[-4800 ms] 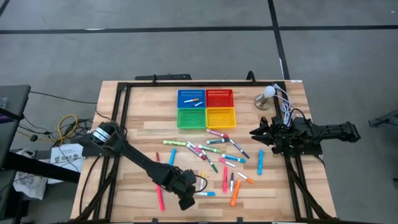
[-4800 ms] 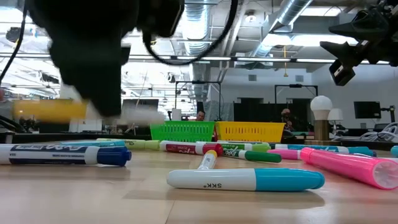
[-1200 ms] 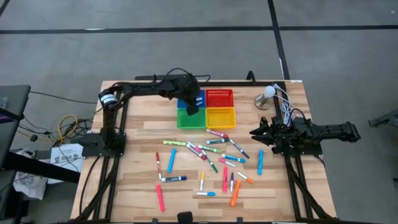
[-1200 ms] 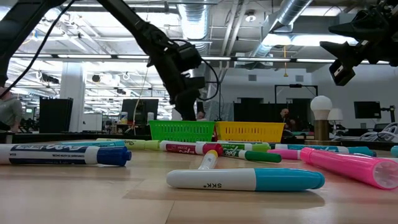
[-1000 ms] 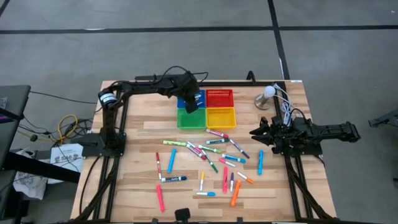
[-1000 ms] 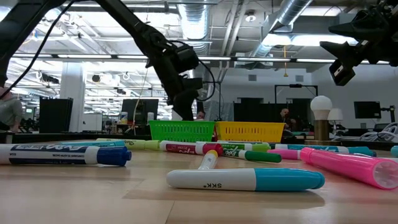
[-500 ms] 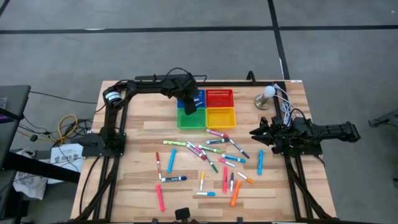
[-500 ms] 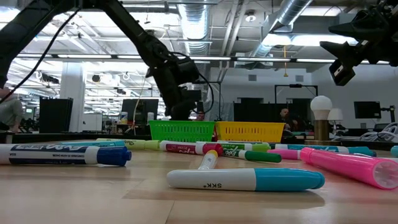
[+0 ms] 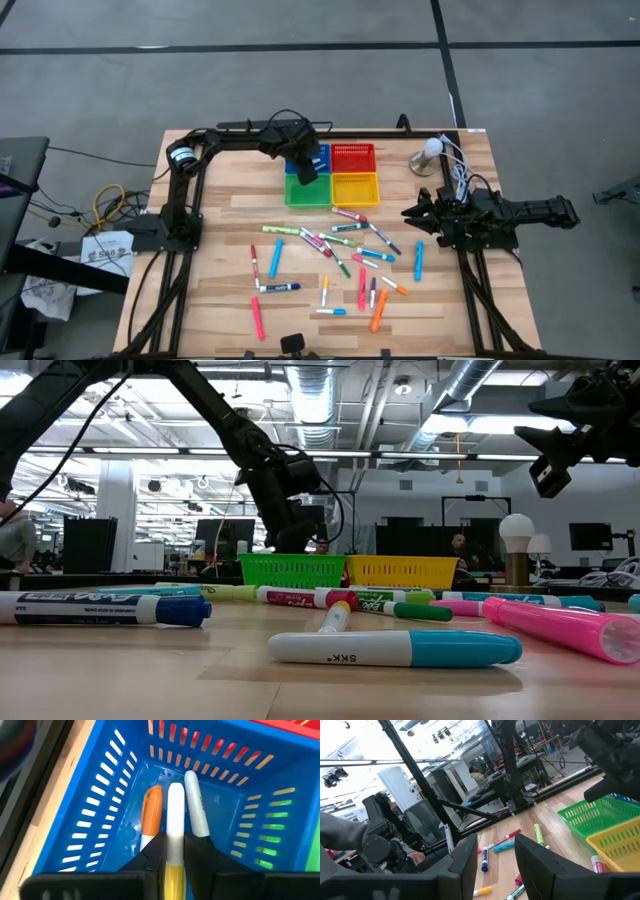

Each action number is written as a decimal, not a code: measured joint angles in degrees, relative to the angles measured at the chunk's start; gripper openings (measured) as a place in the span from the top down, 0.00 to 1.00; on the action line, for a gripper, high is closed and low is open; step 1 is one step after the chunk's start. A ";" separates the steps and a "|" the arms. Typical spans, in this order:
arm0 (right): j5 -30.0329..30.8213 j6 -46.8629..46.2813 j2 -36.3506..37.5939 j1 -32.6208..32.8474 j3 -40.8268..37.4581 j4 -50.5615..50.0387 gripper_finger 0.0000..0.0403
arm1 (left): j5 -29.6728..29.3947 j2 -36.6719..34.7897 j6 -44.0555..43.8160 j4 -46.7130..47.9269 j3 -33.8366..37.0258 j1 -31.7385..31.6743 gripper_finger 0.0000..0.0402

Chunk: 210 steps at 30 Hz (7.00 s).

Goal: Pick & Place Markers
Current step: Put the bottom small yellow marker into the blue bin, then put the yellow small marker into the blue bin

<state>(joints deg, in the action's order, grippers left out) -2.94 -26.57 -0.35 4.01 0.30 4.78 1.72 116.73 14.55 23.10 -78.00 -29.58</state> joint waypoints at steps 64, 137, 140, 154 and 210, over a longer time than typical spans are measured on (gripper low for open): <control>0.00 0.00 0.01 -0.02 -0.01 -0.03 0.70 | -2.39 -32.60 -69.42 5.43 -0.04 45.44 0.50; 0.37 0.02 0.00 -0.02 0.01 -0.04 0.70 | -15.61 1.28 -113.67 7.23 -7.19 56.66 0.49; 0.39 0.02 0.01 -0.02 0.00 -0.04 0.70 | -15.60 1.88 -113.63 7.23 -7.19 56.12 0.49; 2.10 0.02 0.01 -0.04 -0.01 0.19 0.70 | -11.07 8.85 -113.28 7.18 -11.18 56.60 0.49; 2.97 -1.07 -0.01 -0.04 0.00 0.04 0.70 | -15.18 11.85 -109.09 17.49 -12.72 55.81 0.51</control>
<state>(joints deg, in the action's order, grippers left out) 0.03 -27.64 -0.36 3.97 0.31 4.82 -13.47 128.57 -94.54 40.59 -90.72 26.22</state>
